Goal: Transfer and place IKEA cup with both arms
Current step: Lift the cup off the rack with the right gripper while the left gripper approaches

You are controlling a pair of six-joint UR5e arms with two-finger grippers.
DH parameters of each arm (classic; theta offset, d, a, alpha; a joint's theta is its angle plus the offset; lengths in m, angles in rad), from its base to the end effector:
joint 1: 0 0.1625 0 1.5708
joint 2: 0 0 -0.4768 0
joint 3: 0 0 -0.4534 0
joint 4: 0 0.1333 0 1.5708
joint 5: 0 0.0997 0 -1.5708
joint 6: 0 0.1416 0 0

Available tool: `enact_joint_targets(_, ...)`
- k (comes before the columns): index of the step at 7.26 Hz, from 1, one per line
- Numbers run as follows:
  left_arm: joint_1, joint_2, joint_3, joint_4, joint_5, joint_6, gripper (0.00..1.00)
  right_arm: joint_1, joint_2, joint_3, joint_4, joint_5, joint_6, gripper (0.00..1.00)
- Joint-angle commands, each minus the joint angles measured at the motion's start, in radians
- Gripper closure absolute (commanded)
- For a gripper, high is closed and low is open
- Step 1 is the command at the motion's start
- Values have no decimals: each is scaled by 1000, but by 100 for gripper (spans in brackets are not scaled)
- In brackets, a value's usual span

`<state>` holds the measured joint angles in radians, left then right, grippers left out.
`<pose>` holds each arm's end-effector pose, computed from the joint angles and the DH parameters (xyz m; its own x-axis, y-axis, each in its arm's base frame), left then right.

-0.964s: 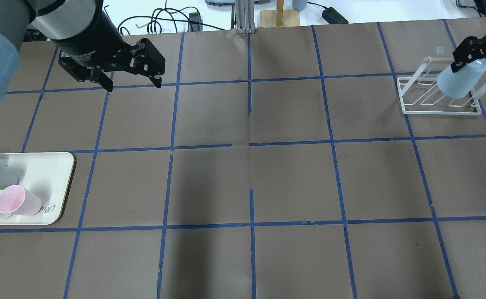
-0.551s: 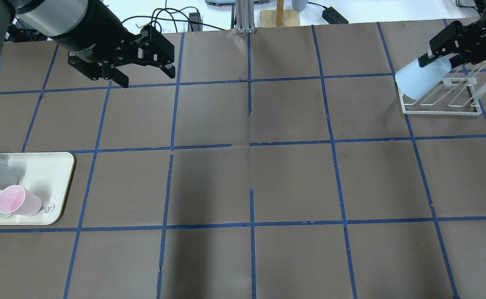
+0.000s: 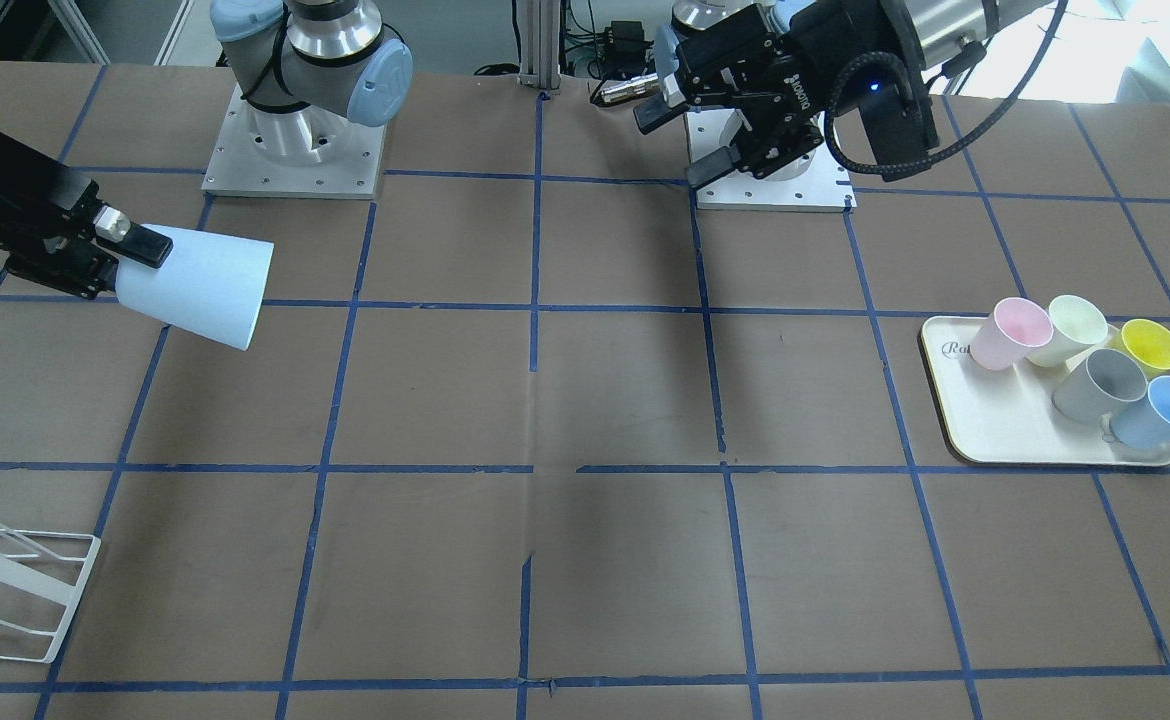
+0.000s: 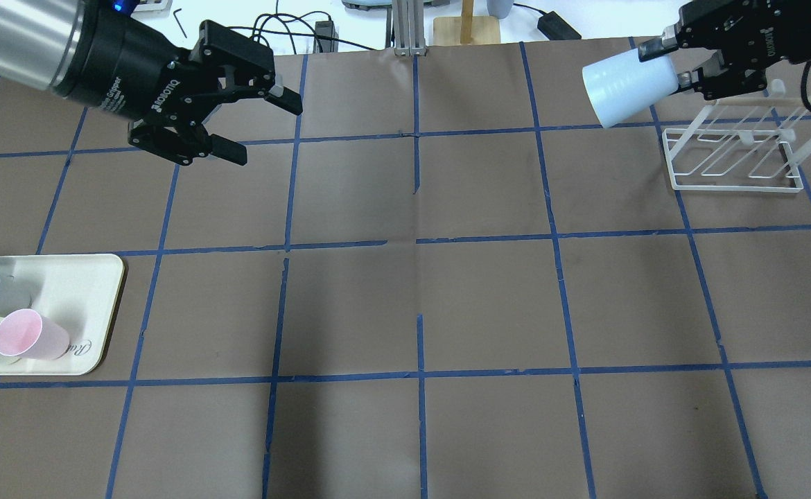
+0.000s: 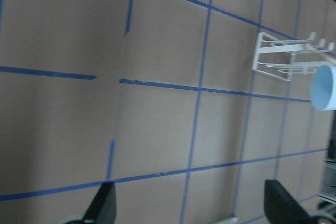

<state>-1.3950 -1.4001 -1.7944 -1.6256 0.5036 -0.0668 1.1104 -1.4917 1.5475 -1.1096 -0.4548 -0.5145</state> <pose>-0.1723 -0.5014 0.5297 -0.4461 -0.2421 0.8617 -0.2041 0.9649 0.1654 -0.0093 -0.6052 0.5092 -0.3609 0.1330 -0.9231 0.2397 0.9698 0.0460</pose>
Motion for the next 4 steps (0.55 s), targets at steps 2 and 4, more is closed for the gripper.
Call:
enact_joint_targets(2, -5, -8, -198, 195, -485, -56, 0, 80, -12, 115, 67, 327, -5, 73)
enact_joint_targets(4, -84, -49, -192, 308, -548, -119, 0, 112, -73, 221, 67, 395, -5, 72)
